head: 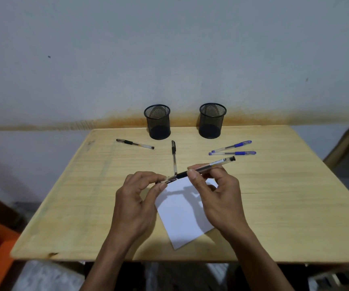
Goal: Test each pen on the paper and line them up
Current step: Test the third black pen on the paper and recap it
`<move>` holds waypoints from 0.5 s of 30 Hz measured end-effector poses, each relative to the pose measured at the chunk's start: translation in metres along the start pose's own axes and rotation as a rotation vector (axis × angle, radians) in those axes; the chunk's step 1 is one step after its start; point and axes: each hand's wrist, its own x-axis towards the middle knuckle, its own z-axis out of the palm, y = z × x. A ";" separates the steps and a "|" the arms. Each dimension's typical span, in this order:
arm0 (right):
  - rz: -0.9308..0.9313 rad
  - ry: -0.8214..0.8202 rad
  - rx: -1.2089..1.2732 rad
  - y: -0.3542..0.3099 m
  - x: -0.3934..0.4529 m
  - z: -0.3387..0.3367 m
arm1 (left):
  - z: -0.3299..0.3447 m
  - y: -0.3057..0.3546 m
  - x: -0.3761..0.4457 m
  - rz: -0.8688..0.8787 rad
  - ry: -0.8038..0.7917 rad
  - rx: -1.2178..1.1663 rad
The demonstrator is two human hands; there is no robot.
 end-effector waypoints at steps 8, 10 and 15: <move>-0.003 -0.008 0.041 -0.002 -0.006 0.006 | 0.001 0.014 0.001 -0.006 -0.024 -0.053; 0.013 0.009 0.034 -0.002 -0.009 0.008 | 0.002 0.016 0.002 0.028 -0.021 -0.017; 0.034 -0.020 0.008 0.000 -0.005 0.001 | 0.003 0.013 0.005 0.094 -0.013 0.034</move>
